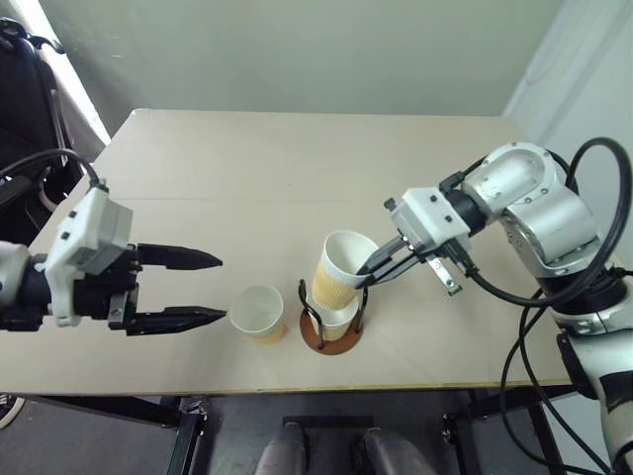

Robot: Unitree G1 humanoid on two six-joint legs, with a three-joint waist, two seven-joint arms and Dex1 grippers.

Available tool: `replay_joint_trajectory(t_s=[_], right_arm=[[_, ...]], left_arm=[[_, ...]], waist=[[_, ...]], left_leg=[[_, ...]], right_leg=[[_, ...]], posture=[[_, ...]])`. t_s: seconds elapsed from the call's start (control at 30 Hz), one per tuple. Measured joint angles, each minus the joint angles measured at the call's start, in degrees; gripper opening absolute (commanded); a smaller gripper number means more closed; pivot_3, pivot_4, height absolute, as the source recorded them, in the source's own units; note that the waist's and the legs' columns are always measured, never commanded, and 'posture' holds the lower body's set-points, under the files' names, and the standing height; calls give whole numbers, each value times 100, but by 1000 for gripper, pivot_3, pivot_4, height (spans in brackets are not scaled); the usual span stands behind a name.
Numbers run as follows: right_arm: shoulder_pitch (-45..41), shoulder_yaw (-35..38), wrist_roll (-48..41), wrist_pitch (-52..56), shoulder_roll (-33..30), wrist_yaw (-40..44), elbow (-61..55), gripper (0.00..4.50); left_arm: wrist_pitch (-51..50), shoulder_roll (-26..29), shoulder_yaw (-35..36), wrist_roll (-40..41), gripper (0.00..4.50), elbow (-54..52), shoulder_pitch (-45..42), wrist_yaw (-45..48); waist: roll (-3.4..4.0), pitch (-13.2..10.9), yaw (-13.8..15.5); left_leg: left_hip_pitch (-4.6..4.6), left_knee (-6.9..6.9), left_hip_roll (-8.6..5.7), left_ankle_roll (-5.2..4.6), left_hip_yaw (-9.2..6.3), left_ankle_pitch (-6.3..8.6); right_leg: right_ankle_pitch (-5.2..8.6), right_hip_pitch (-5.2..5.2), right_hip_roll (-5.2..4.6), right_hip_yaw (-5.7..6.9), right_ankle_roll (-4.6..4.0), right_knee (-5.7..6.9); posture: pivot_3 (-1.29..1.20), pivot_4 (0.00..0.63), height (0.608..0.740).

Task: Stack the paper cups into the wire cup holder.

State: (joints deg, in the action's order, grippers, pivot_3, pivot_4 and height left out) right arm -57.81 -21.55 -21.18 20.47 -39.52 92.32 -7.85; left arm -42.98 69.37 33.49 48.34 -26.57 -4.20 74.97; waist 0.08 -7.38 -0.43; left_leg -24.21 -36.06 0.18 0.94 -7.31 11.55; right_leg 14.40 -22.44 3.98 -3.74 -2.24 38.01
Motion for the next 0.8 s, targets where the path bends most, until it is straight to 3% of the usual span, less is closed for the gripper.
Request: replay_joint_trajectory(t_s=[0.2,0.23,0.3,0.67,0.8], right_arm=[[74,-148,248,-150,62,-16,-5,31],[86,-174,295,-172,73,-15,-2,199],[89,-176,359,-221,78,-16,11,569],[110,-131,472,-82,38,-194,43,4417],[240,767,34,579,-446,-475,310,4468]], left_arm=[[2,0,5,-1,3646,-4,33,-2],[5,0,4,-2,3646,-3,33,-1],[13,0,4,-4,3646,2,32,3],[215,156,-277,-212,3646,60,29,258],[566,336,-858,-570,3646,137,-84,476]], waist=[[0,0,-1],[0,0,0],[0,0,1],[0,0,3],[-2,1,80]], left_leg=[[8,-1,1,1,0,-3],[7,-1,1,2,-1,-3],[7,0,0,1,-1,-2],[6,-1,0,2,-1,-2],[-3,-3,-3,2,-4,-1]], right_leg=[[-1,3,0,0,-3,5],[-1,3,0,1,-3,5],[-1,3,0,0,-3,4],[-1,3,0,0,-4,4],[-1,0,-2,-1,-5,-1]], posture=[[0,150,740],[0,150,740],[0,150,740],[0,150,740],[0,150,740]])
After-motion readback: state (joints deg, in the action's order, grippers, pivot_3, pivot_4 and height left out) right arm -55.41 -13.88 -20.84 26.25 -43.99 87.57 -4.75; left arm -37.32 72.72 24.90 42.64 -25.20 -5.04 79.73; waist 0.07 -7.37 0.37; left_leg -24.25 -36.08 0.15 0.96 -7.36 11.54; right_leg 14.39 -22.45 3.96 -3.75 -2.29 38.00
